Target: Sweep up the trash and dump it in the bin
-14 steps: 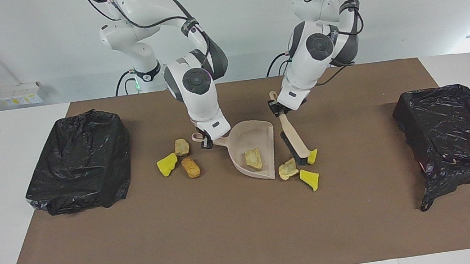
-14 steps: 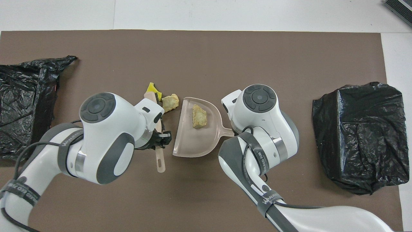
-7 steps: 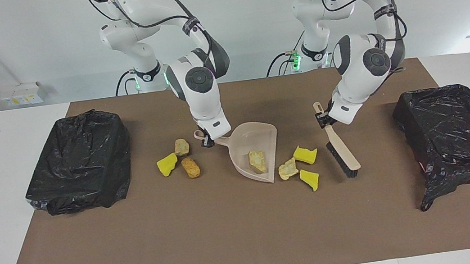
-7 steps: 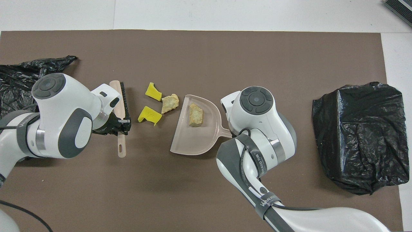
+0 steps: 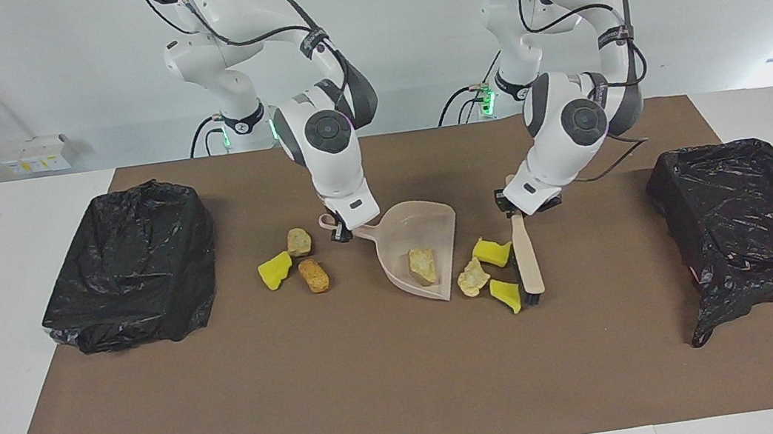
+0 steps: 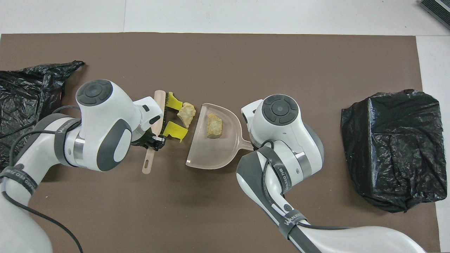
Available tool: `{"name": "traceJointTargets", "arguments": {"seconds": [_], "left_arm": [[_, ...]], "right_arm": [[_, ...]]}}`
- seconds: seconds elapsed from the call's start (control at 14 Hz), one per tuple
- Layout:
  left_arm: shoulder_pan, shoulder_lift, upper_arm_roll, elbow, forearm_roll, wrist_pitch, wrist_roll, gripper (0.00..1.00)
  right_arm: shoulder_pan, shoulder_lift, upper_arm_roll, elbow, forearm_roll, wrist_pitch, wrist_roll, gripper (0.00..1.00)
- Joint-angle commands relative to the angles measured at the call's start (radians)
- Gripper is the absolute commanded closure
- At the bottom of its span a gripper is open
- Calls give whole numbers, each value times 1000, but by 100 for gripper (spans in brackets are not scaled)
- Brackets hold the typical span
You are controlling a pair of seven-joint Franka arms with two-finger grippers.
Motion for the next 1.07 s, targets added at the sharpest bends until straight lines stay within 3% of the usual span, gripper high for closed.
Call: {"name": "traceJointTargets", "arguments": {"seconds": [0.0,0.5,0.71,1.0], "left_arm": [[-93,-42,10,-57,7,-1,-5,100],[-285,-78,12,-60,-34,-42,-97,100],[-270,-73,22,-54,-31,-47,-129,100],[-153,-61,24,-51,10,-40,-128,100]], "right_arm": [[-4,-34,4,-42,0,26,26,100],[-4,-34,4,-42,0,26,26,100],[-4,-34,4,-42,0,26,26,100],[-20,-34,2,-32,0,23,14,100]]}}
